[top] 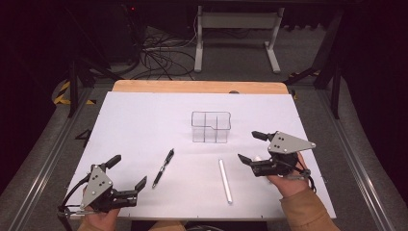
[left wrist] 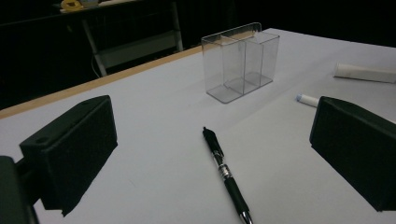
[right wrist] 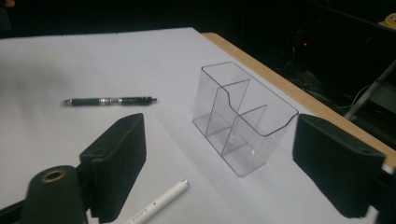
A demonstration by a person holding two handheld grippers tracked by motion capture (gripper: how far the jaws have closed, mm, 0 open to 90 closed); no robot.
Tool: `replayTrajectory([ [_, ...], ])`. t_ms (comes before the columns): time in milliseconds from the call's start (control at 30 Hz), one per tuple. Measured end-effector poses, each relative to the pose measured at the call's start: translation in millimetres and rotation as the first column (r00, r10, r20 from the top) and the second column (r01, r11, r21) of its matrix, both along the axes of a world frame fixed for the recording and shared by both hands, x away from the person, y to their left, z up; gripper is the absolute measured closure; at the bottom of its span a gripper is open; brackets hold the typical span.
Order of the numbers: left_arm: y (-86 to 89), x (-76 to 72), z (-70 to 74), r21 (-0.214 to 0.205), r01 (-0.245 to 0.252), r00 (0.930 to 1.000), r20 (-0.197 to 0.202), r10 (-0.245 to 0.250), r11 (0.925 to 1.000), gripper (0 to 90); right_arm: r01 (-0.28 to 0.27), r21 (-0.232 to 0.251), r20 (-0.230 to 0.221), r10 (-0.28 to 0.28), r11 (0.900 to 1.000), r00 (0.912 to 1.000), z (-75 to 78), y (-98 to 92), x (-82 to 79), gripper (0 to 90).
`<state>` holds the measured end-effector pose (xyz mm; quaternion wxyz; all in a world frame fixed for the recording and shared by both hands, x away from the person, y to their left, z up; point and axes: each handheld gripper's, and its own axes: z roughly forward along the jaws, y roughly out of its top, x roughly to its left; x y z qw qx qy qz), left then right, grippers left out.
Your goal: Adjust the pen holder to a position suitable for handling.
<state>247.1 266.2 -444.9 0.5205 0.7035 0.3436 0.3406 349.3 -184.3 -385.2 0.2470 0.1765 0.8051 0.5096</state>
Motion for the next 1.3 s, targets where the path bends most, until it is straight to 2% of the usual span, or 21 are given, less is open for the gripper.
replayTrajectory([
  [33,0.1,0.0,0.1,0.000,0.000,1.0000,0.000,0.000,1.0000,1.4,0.000,0.000,0.000,0.000,1.0000,1.0000,0.0,0.0,0.0,17.2],
  [67,0.3,0.1,0.1,-0.002,-0.001,1.0000,0.000,0.001,1.0000,1.4,-0.001,0.034,-0.019,0.002,0.9994,0.9998,0.0,-0.3,2.8,14.2],
  [100,0.7,0.2,0.2,-0.002,0.000,1.0000,-0.001,0.000,1.0000,1.4,-0.001,0.040,-0.032,0.002,0.9992,0.9995,0.3,-0.4,4.4,13.0],
  [200,1.0,0.3,0.0,-0.005,-0.002,1.0000,-0.001,0.002,1.0000,1.4,-0.007,0.047,-0.033,0.009,0.9989,0.9994,1.9,0.2,5.1,12.1],
  [267,0.8,0.3,0.0,-0.004,-0.002,1.0000,-0.002,0.002,1.0000,1.4,-0.012,0.035,-0.038,0.013,0.9993,0.9992,3.6,1.8,5.2,12.2],
  [367,0.5,0.1,0.2,0.000,-0.001,1.0000,-0.001,0.001,1.0000,1.4,-0.009,-0.019,-0.039,0.008,0.9998,0.9992,8.0,6.6,5.2,14.3],
  [400,0.5,0.1,0.2,-0.001,-0.001,1.0000,-0.001,0.001,1.0000,1.4,-0.009,-0.019,-0.039,0.008,0.9998,0.9992,8.0,6.6,5.2,14.3],
  [467,0.6,0.2,0.1,-0.001,0.000,1.0000,-0.001,0.000,1.0000,1.4,-0.013,-0.077,-0.036,0.010,0.9970,0.9993,11.6,12.0,8.9,18.4],
  [500,0.5,0.2,0.1,0.000,0.000,1.0000,-0.001,0.000,1.0000,1.4,-0.013,-0.077,-0.036,0.010,0.9970,0.9993,11.6,12.0,8.9,18.4],
  [533,0.5,0.3,0.1,0.001,0.002,1.0000,-0.001,-0.002,1.0000,1.4,-0.010,-0.120,-0.029,0.006,0.9927,0.9996,12.0,15.5,15.3,21.5],
  [567,0.4,0.3,0.1,0.001,0.002,1.0000,-0.001,-0.002,1.0000,1.4,-0.010,-0.120,-0.029,0.006,0.9927,0.9996,12.0,15.5,15.3,21.5],
  [700,1.1,0.7,-0.1,0.001,0.000,1.0000,-0.001,0.000,1.0000,1.4,-0.016,-0.173,-0.039,0.010,0.9848,0.9992,10.4,20.7,28.5,27.3],
  [733,1.2,0.9,-0.2,-0.001,0.000,1.0000,-0.001,0.000,1.0000,1.4,-0.025,-0.208,-0.044,0.016,0.9779,0.9989,9.5,26.1,35.0,30.2],
  [767,1.3,1.1,-0.3,-0.001,0.000,1.0000,-0.001,0.000,1.0000,1.4,-0.028,-0.220,-0.046,0.018,0.9751,0.9988,9.4,28.0,37.2,31.6],
  [800,1.3,1.2,-0.4,-0.001,0.000,1.0000,-0.002,0.000,1.0000,1.4,-0.028,-0.220,-0.046,0.018,0.9751,0.9988,9.4,28.0,37.2,31.6],
  [933,0.9,1.2,-0.5,0.003,0.001,1.0000,-0.003,-0.001,1.0000,1.4,-0.061,-0.270,-0.078,0.042,0.9608,0.9961,9.6,42.9,51.1,34.9],
  [1000,1.0,1.5,-0.6,0.002,0.003,1.0000,-0.004,-0.003,1.0000,1.4,-0.061,-0.278,-0.080,0.040,0.9586,0.9960,9.8,44.9,53.0,35.1],
  [1100,1.0,1.4,-0.9,0.000,0.003,1.0000,-0.007,-0.003,1.0000,1.4,-0.075,-0.309,-0.096,0.047,0.9482,0.9942,10.0,55.9,64.2,37.3],
  [1167,1.2,1.4,-0.8,0.001,0.004,1.0000,-0.005,-0.004,1.0000,1.4,-0.075,-0.309,-0.102,0.046,0.9481,0.9937,9.7,58.3,66.5,37.9],
  [1300,1.8,1.7,-1.1,-0.001,0.003,1.0000,-0.007,-0.003,1.0000,1.4,-0.087,-0.334,-0.116,0.051,0.9385,0.9920,7.6,66.7,76.6,40.4],
])
